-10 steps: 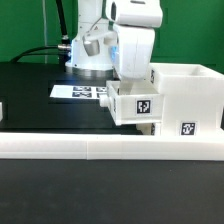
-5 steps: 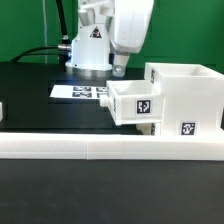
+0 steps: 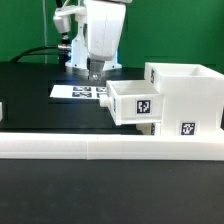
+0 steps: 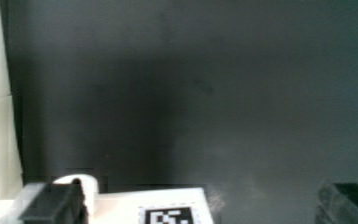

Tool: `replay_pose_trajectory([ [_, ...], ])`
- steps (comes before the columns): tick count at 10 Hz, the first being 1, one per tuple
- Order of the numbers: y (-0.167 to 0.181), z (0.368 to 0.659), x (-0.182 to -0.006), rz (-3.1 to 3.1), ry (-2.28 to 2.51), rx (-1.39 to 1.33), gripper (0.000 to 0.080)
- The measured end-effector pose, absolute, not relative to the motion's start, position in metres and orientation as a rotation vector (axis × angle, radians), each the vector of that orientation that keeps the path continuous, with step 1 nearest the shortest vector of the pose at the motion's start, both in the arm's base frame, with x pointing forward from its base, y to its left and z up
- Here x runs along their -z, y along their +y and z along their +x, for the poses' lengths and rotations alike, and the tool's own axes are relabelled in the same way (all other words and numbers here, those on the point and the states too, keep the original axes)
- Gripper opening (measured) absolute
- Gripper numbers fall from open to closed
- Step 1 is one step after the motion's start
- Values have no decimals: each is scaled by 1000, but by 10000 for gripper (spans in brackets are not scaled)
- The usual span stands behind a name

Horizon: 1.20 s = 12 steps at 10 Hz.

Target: Assemble drawer

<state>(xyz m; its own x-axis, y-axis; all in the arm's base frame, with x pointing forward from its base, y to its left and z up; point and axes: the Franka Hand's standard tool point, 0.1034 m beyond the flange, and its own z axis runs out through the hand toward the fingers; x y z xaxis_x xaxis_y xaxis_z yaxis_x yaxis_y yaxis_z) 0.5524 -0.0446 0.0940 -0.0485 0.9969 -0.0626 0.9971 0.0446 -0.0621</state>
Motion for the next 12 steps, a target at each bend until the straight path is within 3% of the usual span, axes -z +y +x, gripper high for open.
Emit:
replay_pose_trajectory([
  [1,-53,558,-86,2172,2371,32,649],
  [6,-81,593,-85,2195,2501,-166,649],
  [12,-42,596,-71,2246,2469,-195,649],
])
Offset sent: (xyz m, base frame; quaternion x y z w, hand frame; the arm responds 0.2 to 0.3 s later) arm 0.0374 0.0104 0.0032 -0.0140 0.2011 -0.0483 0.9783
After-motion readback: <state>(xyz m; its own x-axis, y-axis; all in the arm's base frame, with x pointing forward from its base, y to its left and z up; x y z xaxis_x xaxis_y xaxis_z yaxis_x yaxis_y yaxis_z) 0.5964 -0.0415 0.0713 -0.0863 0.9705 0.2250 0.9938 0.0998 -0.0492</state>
